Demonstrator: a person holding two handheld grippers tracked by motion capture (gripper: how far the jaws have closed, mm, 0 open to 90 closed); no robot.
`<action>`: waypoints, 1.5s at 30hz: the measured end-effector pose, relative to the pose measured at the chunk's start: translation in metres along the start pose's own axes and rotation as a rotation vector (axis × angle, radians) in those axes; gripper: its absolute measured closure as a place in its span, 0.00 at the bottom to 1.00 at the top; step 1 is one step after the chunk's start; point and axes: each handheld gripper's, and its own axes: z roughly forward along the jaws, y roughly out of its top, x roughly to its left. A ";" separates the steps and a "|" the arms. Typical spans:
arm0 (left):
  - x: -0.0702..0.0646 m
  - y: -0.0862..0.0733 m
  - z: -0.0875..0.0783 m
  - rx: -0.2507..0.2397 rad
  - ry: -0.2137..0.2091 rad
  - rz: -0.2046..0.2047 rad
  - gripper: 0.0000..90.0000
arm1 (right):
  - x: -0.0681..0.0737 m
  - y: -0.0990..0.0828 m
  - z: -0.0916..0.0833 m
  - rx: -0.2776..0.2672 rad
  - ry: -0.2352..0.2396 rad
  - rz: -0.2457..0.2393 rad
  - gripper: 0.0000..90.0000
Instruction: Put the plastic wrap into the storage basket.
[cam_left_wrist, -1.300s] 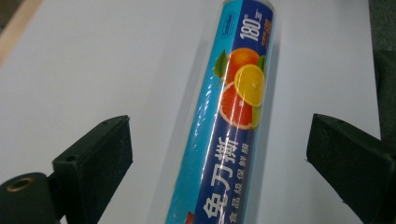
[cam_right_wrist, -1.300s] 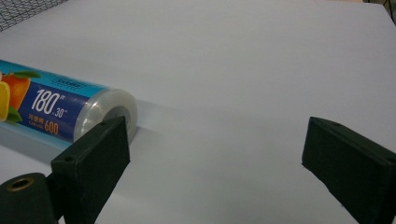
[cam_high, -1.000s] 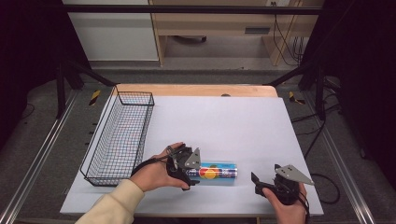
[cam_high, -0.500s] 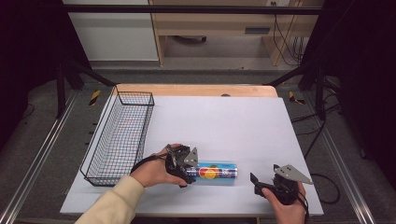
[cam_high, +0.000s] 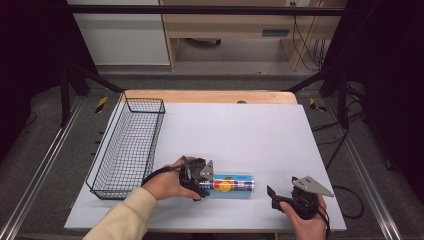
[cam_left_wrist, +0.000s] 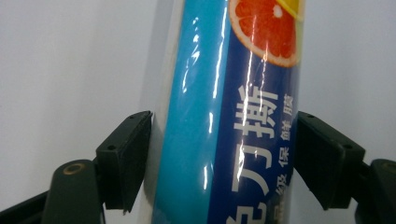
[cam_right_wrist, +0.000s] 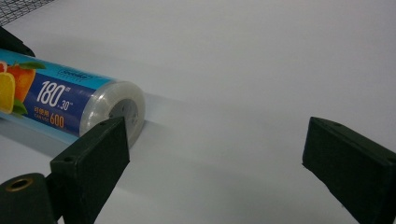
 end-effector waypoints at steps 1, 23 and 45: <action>-0.001 0.000 0.001 -0.004 0.000 -0.005 0.28 | 0.000 0.000 0.000 0.000 0.000 0.000 0.08; 0.001 0.004 0.005 0.032 0.001 0.014 0.32 | 0.000 0.000 0.001 0.001 0.013 0.001 0.10; -0.001 0.005 0.003 0.043 -0.002 0.023 0.33 | -0.001 0.000 -0.001 -0.010 0.021 0.013 0.10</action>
